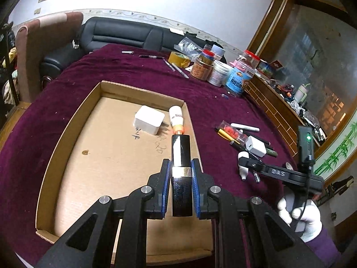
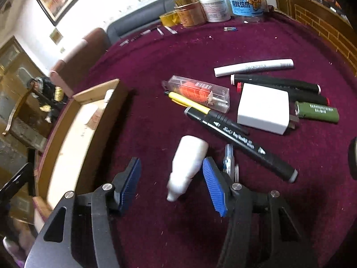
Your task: Organize rigid objects
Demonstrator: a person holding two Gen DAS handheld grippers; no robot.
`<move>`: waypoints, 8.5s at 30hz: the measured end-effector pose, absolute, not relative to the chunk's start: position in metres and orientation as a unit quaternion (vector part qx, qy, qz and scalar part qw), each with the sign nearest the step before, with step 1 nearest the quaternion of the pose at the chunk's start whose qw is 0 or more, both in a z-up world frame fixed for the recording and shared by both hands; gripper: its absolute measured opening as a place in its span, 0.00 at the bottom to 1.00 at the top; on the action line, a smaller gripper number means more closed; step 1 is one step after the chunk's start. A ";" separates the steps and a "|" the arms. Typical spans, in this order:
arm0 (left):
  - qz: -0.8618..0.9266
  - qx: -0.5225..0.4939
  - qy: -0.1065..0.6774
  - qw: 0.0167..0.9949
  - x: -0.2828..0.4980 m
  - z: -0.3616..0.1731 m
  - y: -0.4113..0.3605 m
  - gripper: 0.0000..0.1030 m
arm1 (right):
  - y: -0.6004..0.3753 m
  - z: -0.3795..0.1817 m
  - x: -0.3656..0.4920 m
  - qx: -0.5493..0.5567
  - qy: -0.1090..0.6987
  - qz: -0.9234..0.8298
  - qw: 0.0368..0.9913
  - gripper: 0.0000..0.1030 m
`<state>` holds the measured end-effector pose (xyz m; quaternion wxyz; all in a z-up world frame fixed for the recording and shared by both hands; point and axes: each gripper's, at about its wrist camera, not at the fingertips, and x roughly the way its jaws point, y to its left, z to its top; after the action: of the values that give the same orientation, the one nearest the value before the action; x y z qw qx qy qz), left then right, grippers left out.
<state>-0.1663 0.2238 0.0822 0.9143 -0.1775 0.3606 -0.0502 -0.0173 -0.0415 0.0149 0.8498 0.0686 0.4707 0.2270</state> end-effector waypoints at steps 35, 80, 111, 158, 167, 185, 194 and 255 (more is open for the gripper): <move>0.007 -0.252 0.454 0.854 -0.032 0.028 0.346 0.17 | 0.187 0.032 0.031 0.026 0.546 0.418 0.726 0.24; -0.050 -0.159 0.337 0.927 -0.220 0.146 0.178 0.64 | -0.093 0.110 -0.093 0.070 0.309 0.248 0.915 0.52; -0.140 -0.059 0.448 0.881 -0.050 0.025 0.018 0.67 | -0.155 0.124 0.026 0.065 0.186 0.092 0.976 0.74; -0.157 -0.029 0.450 0.879 -0.029 0.018 0.004 0.98 | -0.168 0.088 0.029 0.044 0.145 0.011 0.988 0.79; -0.155 -0.030 0.450 0.879 -0.029 0.018 0.004 0.98 | -0.155 0.111 -0.010 -0.067 0.158 0.044 0.984 0.79; -0.123 -0.062 0.445 0.885 -0.030 0.017 0.022 0.98 | -0.196 0.070 -0.069 0.039 0.279 0.018 0.959 0.82; -0.118 -0.053 0.449 0.884 -0.029 0.017 0.018 0.98 | -0.214 0.065 -0.111 0.017 0.282 -0.045 0.958 0.82; -0.118 -0.145 0.447 0.875 -0.145 0.068 0.068 0.86 | -0.067 0.009 0.012 -0.043 0.501 0.220 0.836 0.12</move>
<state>-0.1449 0.0680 0.0681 0.8747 -0.1445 0.4473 -0.1181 0.0124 -0.0673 0.0087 0.8360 -0.0431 0.5011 0.2195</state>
